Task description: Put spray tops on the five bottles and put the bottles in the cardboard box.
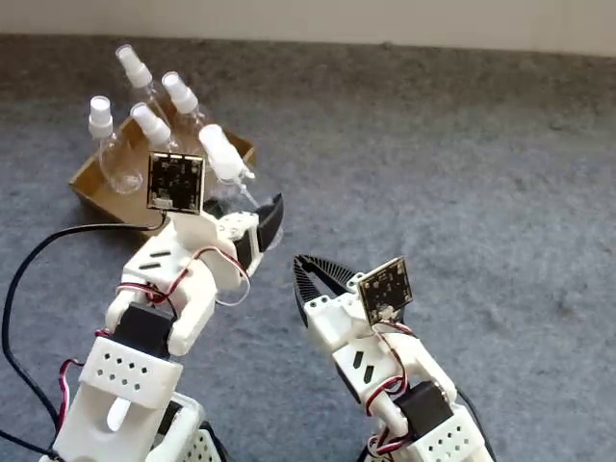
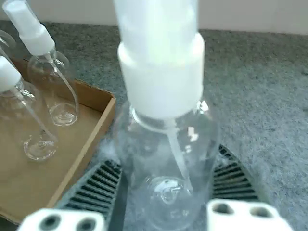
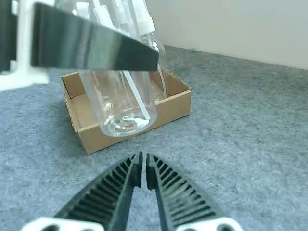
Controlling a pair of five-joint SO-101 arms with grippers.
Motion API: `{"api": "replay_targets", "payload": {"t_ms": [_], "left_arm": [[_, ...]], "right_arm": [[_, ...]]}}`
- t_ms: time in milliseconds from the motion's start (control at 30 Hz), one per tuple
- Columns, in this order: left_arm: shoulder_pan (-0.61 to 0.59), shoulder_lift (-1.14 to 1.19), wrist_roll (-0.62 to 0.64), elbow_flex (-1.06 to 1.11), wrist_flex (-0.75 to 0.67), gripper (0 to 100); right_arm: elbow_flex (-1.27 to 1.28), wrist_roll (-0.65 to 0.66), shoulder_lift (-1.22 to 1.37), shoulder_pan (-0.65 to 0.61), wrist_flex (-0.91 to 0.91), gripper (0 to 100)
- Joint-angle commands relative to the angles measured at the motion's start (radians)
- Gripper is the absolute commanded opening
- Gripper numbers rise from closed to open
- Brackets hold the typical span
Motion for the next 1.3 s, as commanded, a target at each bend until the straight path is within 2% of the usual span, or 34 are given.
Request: {"api": "replay_targets", "payload": {"t_ms": [0, 100, 267, 333, 433, 667, 733, 1067, 1267], "left_arm": [[-0.113, -0.036, 0.005, -0.01, -0.075, 7], [-0.179, -0.038, -0.011, -0.01, -0.043, 7], [-0.265, -0.036, -0.232, -0.002, 0.037, 7], [-0.295, -0.036, -0.288, 0.042, 0.028, 7], [-0.335, -0.036, -0.298, 0.14, -0.086, 7], [-0.389, -0.036, -0.298, 0.433, -0.641, 7], [-0.389, -0.033, -0.298, 0.483, -0.733, 7], [-0.443, -0.027, -0.295, 0.478, -0.755, 7], [-0.435, -0.025, -0.293, 0.484, -0.755, 7]], "right_arm": [[0.122, 0.002, -0.008, -0.001, -0.025, 1.1], [0.122, 0.002, -0.007, -0.001, -0.025, 1.1], [0.122, 0.002, -0.007, -0.004, -0.025, 1.1], [0.122, 0.002, -0.007, -0.004, -0.025, 1.1], [0.122, 0.002, -0.007, -0.004, -0.025, 1.1], [0.122, 0.002, -0.007, -0.004, -0.025, 1.1], [0.122, 0.002, -0.007, -0.004, -0.025, 1.1], [0.122, 0.002, -0.007, -0.004, -0.025, 1.1], [0.122, 0.002, -0.007, -0.001, -0.024, 1.1]]}}
